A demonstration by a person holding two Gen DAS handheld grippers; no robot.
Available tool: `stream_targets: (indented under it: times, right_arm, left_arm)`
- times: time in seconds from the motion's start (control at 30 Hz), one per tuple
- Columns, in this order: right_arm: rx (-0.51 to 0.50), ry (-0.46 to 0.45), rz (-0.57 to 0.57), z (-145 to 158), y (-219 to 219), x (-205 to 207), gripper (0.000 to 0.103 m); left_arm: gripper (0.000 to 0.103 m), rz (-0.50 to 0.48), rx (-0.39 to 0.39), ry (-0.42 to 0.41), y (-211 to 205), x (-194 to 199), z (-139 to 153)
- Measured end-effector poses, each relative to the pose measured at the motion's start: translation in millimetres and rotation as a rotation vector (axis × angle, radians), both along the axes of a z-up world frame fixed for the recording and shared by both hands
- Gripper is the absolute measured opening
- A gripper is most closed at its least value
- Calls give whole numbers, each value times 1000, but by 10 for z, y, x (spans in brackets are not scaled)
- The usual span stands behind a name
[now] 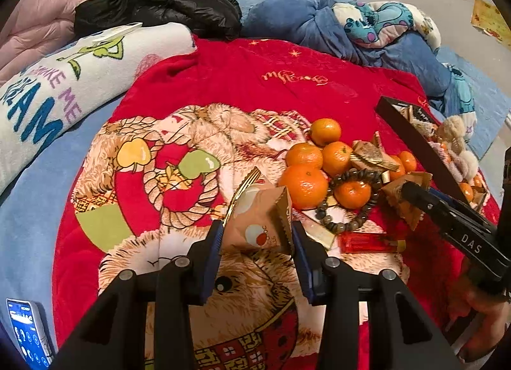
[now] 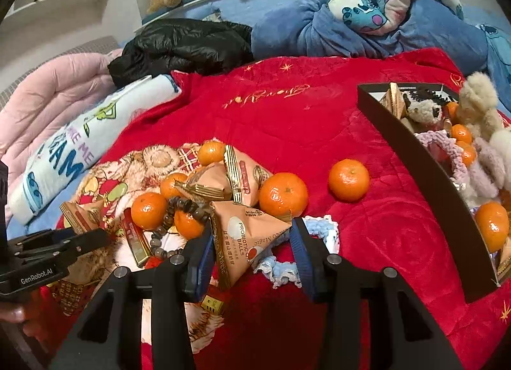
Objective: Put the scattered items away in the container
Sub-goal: 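Close the right tool on the Choco Mesa pyramid packet while the left tool holds its packet, then carry both held pyramid packets over to the open black box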
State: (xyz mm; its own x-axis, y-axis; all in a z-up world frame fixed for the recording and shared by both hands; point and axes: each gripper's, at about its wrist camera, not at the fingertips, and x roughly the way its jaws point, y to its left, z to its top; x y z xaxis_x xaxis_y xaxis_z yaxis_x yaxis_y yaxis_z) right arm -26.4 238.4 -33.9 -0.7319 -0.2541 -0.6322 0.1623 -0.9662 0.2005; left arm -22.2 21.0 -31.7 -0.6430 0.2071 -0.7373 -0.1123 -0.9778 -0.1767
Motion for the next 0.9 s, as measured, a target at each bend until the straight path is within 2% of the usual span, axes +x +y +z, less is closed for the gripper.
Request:
stream_targets:
  times: [0.53,0.9]
  right_arm:
    - [-48,55,-7,160,59,139,43]
    - [-30,79,-25,259,186,330,43]
  left_arm:
    - [43,-47,14,55,113,140,164]
    - [43,-122,15,68,550,268,280]
